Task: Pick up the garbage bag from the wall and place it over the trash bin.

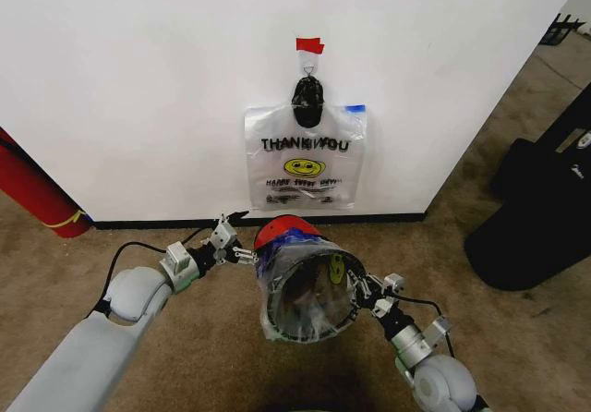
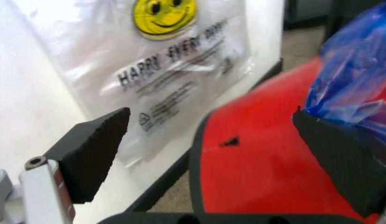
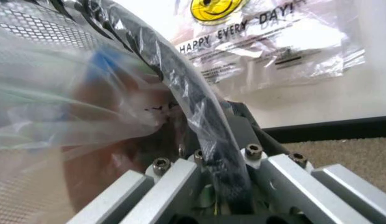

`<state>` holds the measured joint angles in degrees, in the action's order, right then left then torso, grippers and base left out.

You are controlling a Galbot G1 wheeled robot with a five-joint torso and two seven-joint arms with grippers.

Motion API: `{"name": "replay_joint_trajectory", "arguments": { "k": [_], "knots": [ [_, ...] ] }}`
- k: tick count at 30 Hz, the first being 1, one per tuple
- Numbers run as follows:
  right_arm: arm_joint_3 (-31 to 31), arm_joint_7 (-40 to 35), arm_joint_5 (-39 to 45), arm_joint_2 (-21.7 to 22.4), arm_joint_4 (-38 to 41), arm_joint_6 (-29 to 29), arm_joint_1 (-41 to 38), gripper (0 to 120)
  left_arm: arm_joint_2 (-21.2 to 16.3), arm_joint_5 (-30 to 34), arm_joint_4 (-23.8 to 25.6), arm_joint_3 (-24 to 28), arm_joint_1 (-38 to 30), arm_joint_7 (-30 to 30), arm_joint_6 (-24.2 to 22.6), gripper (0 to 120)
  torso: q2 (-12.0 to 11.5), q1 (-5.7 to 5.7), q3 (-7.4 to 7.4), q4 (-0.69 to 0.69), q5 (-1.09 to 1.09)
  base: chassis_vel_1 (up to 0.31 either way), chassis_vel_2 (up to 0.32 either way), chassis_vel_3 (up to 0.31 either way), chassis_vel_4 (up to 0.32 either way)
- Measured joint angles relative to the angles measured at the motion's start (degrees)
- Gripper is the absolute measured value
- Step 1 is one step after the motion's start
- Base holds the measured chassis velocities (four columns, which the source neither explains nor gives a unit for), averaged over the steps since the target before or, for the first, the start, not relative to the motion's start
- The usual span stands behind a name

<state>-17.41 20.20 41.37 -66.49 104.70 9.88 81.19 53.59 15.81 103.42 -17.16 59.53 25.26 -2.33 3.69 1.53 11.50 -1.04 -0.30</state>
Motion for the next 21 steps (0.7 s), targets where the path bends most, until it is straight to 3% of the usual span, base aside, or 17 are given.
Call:
{"name": "replay_joint_trajectory", "arguments": {
  "k": [7,11,13,16,18,21],
  "knots": [
    [0.68,-2.83,-0.08,-1.2,-0.28,-0.17,-0.08,0,-0.37,5.0,2.54,0.42,1.51,-7.96,0.95,100,0.0,0.0,0.0,0.0,-0.01,0.0,0.0,0.0,0.0],
    [1.2,-6.37,1.13,-2.1,-0.26,-1.23,-0.31,0,-0.52,5.29,3.28,0.03,2.3,-8.68,1.51,100,0.0,0.0,0.0,0.0,0.0,0.0,0.0,0.0,0.0],
    [1.66,-12.27,4.96,-3.16,0.81,-3.48,-0.7,0,-0.52,3.32,3.36,-0.13,3.18,-11.91,1.82,100,0.0,0.0,0.0,0.0,0.0,0.0,0.0,0.0,0.0],
    [1.28,-24.1,11.91,-5.55,3.03,-7.53,-1.87,0,0.51,-5.01,2.55,-0.14,4.9,-20.12,1.71,100,0.0,0.0,0.0,0.01,0.0,0.0,0.0,0.0,0.0],
    [1.15,-25.03,12.47,-5.77,3.2,-7.86,-1.93,0,0.67,-5.92,2.46,-0.13,5.09,-20.84,1.63,100,0.0,0.0,0.0,0.01,0.0,0.0,0.0,0.0,0.0],
    [-0.79,-34.39,18.73,-8.17,5.52,-11.93,-2.39,0,2.88,-17.21,1.85,-0.33,9.02,-26.4,1.02,100,0.0,0.0,0.0,0.0,-0.01,0.0,0.0,0.0,0.0]
  ]
}}
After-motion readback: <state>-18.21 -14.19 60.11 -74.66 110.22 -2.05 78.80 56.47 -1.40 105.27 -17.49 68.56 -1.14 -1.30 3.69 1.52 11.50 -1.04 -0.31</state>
